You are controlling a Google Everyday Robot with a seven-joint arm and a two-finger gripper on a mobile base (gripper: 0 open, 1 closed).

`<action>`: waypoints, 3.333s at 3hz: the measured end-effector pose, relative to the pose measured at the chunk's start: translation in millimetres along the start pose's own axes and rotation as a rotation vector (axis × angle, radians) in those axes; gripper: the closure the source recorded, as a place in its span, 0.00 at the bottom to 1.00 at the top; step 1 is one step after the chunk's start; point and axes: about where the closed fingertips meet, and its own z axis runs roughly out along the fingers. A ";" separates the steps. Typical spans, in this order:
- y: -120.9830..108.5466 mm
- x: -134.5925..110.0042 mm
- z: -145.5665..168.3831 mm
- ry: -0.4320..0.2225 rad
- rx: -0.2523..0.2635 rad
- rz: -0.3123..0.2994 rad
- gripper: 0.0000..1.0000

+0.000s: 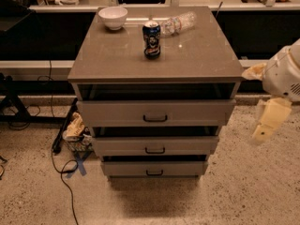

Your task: Open bottom drawer

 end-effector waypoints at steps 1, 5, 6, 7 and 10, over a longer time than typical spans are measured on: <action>4.2 24.4 67.3 -0.095 -0.108 -0.010 0.00; 52.3 107.0 226.1 -0.191 -0.303 0.036 0.00; 70.1 136.9 292.5 -0.279 -0.347 0.031 0.00; 78.1 150.7 357.7 -0.394 -0.378 0.034 0.00; 93.2 154.0 440.6 -0.444 -0.369 -0.029 0.00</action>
Offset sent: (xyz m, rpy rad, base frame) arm -0.0101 -0.0074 -0.2267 0.3345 0.2504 0.0980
